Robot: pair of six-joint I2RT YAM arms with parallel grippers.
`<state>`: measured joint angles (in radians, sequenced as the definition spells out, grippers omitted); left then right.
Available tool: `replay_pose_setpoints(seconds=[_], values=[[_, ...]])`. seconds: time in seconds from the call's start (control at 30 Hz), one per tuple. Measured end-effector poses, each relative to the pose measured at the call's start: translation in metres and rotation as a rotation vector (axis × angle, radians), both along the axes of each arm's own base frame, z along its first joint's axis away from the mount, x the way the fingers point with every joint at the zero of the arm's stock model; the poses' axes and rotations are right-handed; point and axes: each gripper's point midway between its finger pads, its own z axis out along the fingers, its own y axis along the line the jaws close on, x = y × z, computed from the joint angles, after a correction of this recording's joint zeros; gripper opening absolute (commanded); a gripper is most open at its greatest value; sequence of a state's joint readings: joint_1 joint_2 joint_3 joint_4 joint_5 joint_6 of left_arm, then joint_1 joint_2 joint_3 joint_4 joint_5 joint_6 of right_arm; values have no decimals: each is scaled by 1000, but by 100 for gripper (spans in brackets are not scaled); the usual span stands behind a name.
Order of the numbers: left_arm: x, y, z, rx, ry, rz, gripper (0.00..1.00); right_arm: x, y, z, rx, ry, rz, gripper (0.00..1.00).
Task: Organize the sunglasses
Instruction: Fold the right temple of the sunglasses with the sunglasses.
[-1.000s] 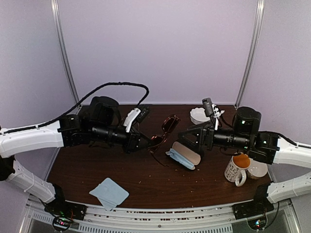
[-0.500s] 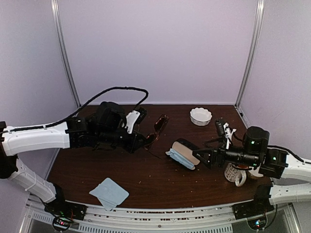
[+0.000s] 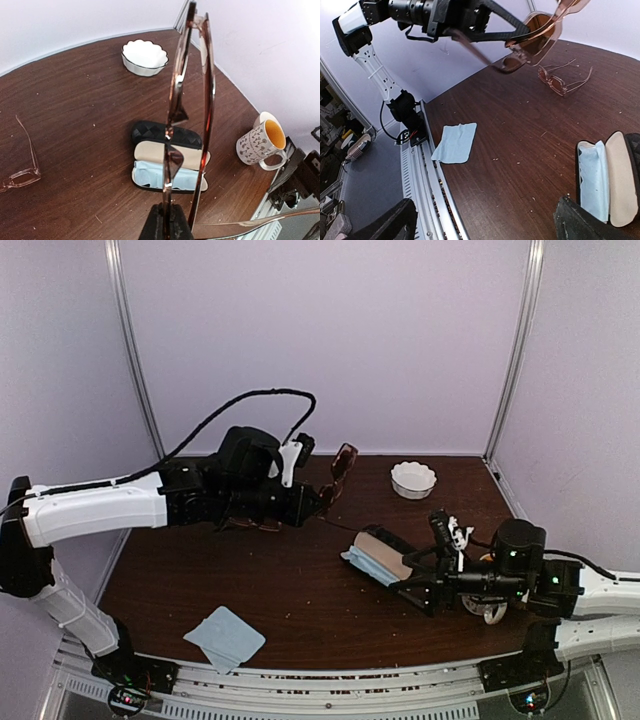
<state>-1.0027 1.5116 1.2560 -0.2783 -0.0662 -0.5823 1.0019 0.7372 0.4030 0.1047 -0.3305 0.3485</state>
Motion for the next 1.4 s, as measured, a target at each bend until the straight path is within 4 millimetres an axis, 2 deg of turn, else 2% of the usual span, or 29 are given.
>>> replay_pose_setpoints(seconds=[0.1, 0.33, 0.63, 0.83, 1.1, 1.4], values=[[2, -4, 6, -17, -4, 0, 0, -11, 8, 0, -7, 0, 52, 96], [0, -13, 15, -67, -1, -28, 0, -28, 27, 25, 49, -28, 146, 94], [-7, -23, 24, -125, 17, -79, 0, -36, 40, 45, 101, -53, 201, 93], [-16, -32, 34, -184, 31, -139, 0, -34, 44, 62, 146, -97, 205, 94], [-28, -40, 41, -219, 43, -202, 0, -21, 55, 85, 171, -168, 168, 96], [-43, -50, 48, -249, 38, -282, 0, -9, 57, 92, 162, -222, 121, 100]])
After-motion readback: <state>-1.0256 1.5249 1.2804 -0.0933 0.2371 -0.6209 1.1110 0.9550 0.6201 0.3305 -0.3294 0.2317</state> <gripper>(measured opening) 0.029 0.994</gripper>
